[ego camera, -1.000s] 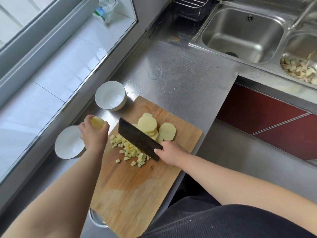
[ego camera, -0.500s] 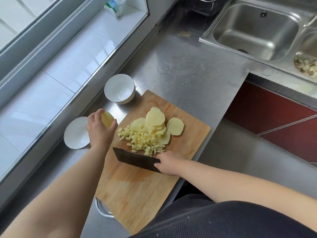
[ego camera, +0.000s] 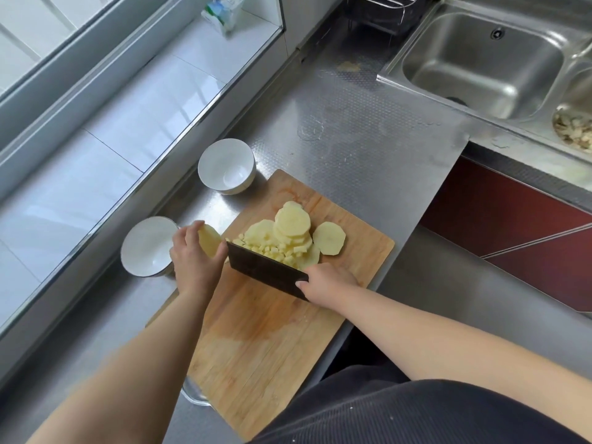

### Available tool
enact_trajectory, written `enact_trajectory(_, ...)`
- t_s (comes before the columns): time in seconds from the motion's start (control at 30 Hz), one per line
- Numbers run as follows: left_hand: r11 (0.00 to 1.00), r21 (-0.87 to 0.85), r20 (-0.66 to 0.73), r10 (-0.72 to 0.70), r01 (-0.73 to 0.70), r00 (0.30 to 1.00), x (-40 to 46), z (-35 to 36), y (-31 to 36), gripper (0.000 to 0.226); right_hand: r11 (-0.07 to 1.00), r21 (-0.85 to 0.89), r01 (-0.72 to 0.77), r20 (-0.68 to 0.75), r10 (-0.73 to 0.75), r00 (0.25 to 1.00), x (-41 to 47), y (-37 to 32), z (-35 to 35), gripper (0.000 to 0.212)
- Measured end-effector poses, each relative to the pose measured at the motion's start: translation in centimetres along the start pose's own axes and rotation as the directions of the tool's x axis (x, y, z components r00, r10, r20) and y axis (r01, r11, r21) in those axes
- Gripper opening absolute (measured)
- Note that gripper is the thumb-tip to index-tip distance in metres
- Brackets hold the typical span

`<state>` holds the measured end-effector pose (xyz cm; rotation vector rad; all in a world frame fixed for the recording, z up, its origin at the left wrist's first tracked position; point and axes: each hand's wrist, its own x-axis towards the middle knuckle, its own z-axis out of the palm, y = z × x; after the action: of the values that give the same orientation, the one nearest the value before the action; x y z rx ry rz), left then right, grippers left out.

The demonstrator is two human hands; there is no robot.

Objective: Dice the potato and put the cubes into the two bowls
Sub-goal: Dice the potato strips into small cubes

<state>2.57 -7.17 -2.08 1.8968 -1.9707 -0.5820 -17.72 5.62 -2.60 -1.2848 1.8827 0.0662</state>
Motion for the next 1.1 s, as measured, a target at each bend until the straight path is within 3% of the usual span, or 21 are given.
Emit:
enact_trajectory(0.17, 0.991, -0.023, -0.062, -0.130, 0.129, 0.990, -3.0, 1.0, -1.0, 0.056, 0.999, -0.042, 0.014, -0.024, -0.015, 1.000, -0.1, 0.1, -0.3, 0.037)
enact_trajectory(0.37, 0.993, 0.082, 0.040, -0.083, 0.079, 0.996, -6.1, 2.0, -1.9, 0.056, 0.997, -0.072, 0.033, -0.053, -0.037, 0.998, 0.0, 0.4, -0.7, 0.035)
enact_trajectory(0.57, 0.964, 0.256, 0.282, 0.000, -0.075, 0.959, -8.4, 3.6, -2.1, 0.062, 0.998, -0.049, 0.045, -0.052, -0.048, 0.998, 0.1, 0.7, -0.7, 0.034)
enact_trajectory(0.8, 0.820, 0.335, 0.515, 0.253, -0.464, 0.819, -9.3, 5.6, -1.7, 0.083, 0.997, -0.049, 0.060, -0.063, -0.063, 0.996, -0.1, 1.4, -0.4, 0.036)
enact_trajectory(0.93, 0.821, 0.260, 0.515, 0.327, -0.508, 0.792, -9.9, 5.6, -2.5, 0.088, 0.996, -0.048, 0.070, -0.076, -0.073, 0.994, -0.4, 1.3, -0.3, 0.033)
enact_trajectory(1.1, 0.829, 0.220, 0.530, 0.341, -0.514, 0.776, -9.6, 5.3, -3.5, 0.073, 0.993, -0.081, 0.083, -0.097, -0.091, 0.991, -0.6, 1.0, 0.0, 0.032)
